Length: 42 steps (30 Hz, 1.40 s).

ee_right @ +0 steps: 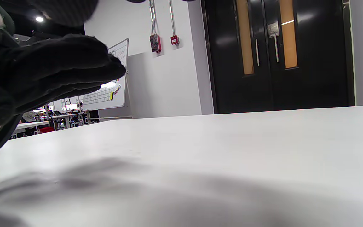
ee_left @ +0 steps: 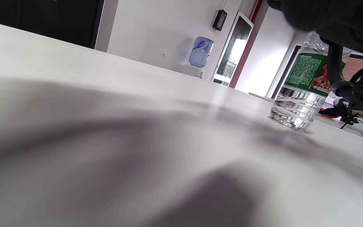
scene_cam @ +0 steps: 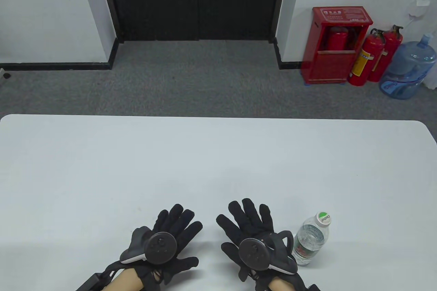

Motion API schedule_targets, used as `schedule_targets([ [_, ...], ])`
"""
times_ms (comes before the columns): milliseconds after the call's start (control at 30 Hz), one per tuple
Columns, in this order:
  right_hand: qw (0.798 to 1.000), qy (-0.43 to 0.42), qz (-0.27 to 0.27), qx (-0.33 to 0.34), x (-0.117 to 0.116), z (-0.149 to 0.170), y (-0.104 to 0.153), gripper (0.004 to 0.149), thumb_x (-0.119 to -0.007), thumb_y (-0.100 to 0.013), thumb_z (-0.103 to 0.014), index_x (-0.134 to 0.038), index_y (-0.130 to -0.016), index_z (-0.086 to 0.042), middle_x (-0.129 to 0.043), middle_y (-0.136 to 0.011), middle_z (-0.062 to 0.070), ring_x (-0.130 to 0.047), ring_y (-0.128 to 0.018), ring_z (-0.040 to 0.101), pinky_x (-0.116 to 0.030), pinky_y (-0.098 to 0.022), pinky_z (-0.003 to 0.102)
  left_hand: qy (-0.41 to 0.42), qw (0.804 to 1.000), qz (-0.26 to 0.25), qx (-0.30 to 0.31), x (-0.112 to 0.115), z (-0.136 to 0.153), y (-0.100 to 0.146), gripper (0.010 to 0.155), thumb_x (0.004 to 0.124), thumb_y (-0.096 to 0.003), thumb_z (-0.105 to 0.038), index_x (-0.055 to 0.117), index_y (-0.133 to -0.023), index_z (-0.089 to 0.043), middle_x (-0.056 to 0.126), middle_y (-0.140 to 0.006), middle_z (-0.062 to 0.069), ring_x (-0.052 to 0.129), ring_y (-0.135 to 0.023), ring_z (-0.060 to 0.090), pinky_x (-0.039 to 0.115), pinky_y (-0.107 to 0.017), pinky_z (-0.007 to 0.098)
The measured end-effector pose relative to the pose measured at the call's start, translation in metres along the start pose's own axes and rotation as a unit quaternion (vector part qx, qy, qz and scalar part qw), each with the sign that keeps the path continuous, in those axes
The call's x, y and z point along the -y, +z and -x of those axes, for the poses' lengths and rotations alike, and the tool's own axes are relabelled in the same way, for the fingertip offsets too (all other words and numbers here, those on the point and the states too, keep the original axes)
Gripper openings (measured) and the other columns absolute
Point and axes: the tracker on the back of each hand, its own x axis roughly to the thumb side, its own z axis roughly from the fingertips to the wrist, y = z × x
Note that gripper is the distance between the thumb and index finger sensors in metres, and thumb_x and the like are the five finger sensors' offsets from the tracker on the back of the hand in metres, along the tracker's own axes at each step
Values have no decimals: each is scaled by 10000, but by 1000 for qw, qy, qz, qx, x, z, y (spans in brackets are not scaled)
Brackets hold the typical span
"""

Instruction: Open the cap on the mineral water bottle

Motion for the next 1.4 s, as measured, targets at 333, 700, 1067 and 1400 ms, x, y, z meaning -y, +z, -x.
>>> schedule_targets([
  [333,1000,2,-4,16,-3,-5,-1,706,-621,-388,-627,-323,-1009,-475,-318,-1169,8,-275,-1057,375,-196,-674,655,-1,1000,-1,-2,-1,0,0,858,713,-374,-677,186,-1003,-426,107,-1088,25,44,-1053,342,129,-719,612],
  [700,995,69,-53,55,23,-39,-10,688,-621,-352,-649,-440,-993,-479,-456,-1152,-8,-390,-1052,361,-248,-682,652,-1,1000,1,-6,0,1,-1,858,712,-373,-678,185,-1002,-427,106,-1088,25,43,-1053,341,128,-719,612],
  [1067,991,132,14,32,114,-31,-11,663,-642,-362,-623,-530,-989,-439,-542,-1137,-23,-453,-1057,323,-276,-688,649,-2,1000,4,-3,0,1,-1,858,709,-373,-673,179,-1001,-425,111,-1088,25,48,-1055,340,130,-721,612],
  [1400,982,149,60,-103,158,49,16,643,-663,-370,-626,-610,-979,-428,-545,-1160,9,-589,-997,508,-393,-674,697,-8,1000,10,-7,2,1,-2,843,712,-377,-662,200,-1004,-425,117,-1088,26,48,-1053,339,131,-720,611],
])
